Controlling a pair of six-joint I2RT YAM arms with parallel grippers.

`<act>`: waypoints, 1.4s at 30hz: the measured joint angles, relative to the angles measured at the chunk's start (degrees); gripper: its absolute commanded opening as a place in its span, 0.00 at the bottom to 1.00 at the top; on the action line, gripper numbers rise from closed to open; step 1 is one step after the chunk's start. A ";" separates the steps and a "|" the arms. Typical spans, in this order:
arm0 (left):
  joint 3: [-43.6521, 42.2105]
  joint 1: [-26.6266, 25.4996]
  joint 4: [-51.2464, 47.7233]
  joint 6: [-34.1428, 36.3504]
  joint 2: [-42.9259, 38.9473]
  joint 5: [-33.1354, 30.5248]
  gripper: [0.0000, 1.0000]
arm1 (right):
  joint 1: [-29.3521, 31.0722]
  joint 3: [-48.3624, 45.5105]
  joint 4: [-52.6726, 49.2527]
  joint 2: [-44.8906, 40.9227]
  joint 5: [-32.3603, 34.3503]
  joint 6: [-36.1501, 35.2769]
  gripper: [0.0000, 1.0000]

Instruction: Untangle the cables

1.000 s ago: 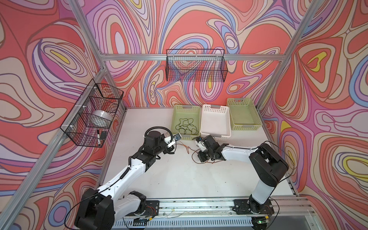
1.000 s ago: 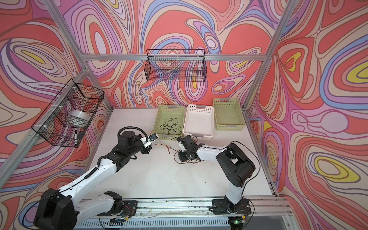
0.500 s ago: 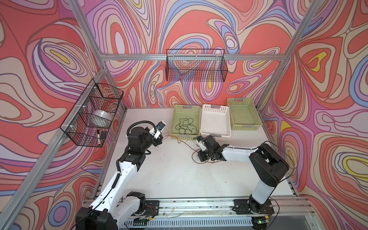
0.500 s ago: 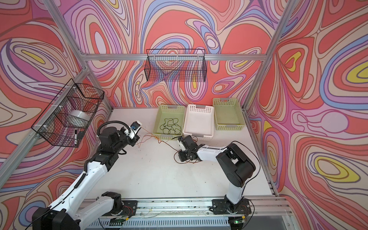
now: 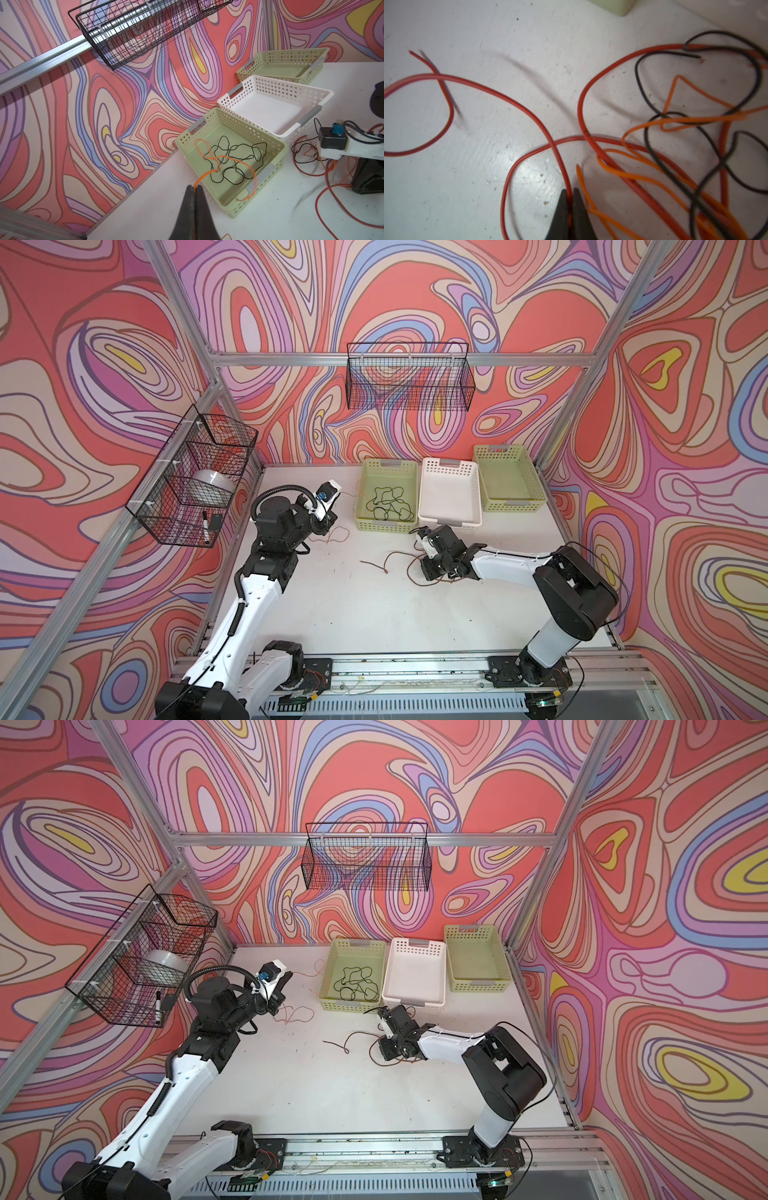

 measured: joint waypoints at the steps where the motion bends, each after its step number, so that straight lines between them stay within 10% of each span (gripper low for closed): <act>1: 0.11 0.00 0.00 -0.31 0.07 0.48 0.00 | -0.02 0.31 -0.33 0.00 0.00 -0.46 0.03; 18: 14.60 -2.10 -4.63 -3.06 4.44 10.12 0.00 | -0.02 2.95 1.90 -10.10 -1.99 -2.86 0.46; 42: 22.60 -14.27 -10.56 -1.99 9.22 18.36 0.00 | -1.64 10.91 14.12 -15.28 -8.59 -0.11 0.57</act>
